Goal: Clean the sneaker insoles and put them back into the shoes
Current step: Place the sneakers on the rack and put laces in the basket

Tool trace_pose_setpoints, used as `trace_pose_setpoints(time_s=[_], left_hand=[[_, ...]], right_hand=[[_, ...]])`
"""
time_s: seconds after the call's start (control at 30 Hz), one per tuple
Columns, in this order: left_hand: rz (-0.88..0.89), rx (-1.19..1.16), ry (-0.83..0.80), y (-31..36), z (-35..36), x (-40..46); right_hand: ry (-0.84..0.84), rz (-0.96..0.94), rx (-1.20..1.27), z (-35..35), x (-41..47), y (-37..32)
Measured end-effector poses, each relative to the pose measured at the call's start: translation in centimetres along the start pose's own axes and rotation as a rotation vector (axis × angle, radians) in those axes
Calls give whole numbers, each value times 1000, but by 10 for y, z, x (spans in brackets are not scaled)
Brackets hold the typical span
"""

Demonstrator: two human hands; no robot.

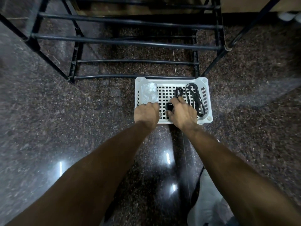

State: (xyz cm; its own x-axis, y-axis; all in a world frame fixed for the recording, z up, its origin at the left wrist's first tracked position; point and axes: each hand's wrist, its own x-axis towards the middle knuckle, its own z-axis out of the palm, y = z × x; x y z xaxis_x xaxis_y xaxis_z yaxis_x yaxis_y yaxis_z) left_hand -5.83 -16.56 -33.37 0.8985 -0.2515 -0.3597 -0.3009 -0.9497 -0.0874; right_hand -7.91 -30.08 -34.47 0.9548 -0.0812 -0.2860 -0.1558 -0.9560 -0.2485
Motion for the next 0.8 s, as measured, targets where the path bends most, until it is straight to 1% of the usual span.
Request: trace_pose_setpoints(time_s=[0.1, 0.2, 0.37, 0.53, 0.6, 0.7, 0.8], left_hand=[[52, -7, 31, -9, 4, -6], [77, -41, 4, -11, 4, -11], [7, -6, -82, -4, 1, -4], [-94, -86, -85, 5, 0, -1], [-124, -125, -93, 6, 0, -1], [-119, -168, -108, 6, -2, -8], [-35, -196, -78, -1, -5, -17]], right_hand=[[-39, -49, 13, 0, -4, 3], [-84, -71, 11, 3, -6, 3], [-77, 13, 86, 6, -2, -5], [-11, 207, 312, 13, 3, -11], [9, 241, 351, 16, 3, -13], [20, 251, 388, 15, -1, -14], [19, 244, 365, -1, -11, -14]])
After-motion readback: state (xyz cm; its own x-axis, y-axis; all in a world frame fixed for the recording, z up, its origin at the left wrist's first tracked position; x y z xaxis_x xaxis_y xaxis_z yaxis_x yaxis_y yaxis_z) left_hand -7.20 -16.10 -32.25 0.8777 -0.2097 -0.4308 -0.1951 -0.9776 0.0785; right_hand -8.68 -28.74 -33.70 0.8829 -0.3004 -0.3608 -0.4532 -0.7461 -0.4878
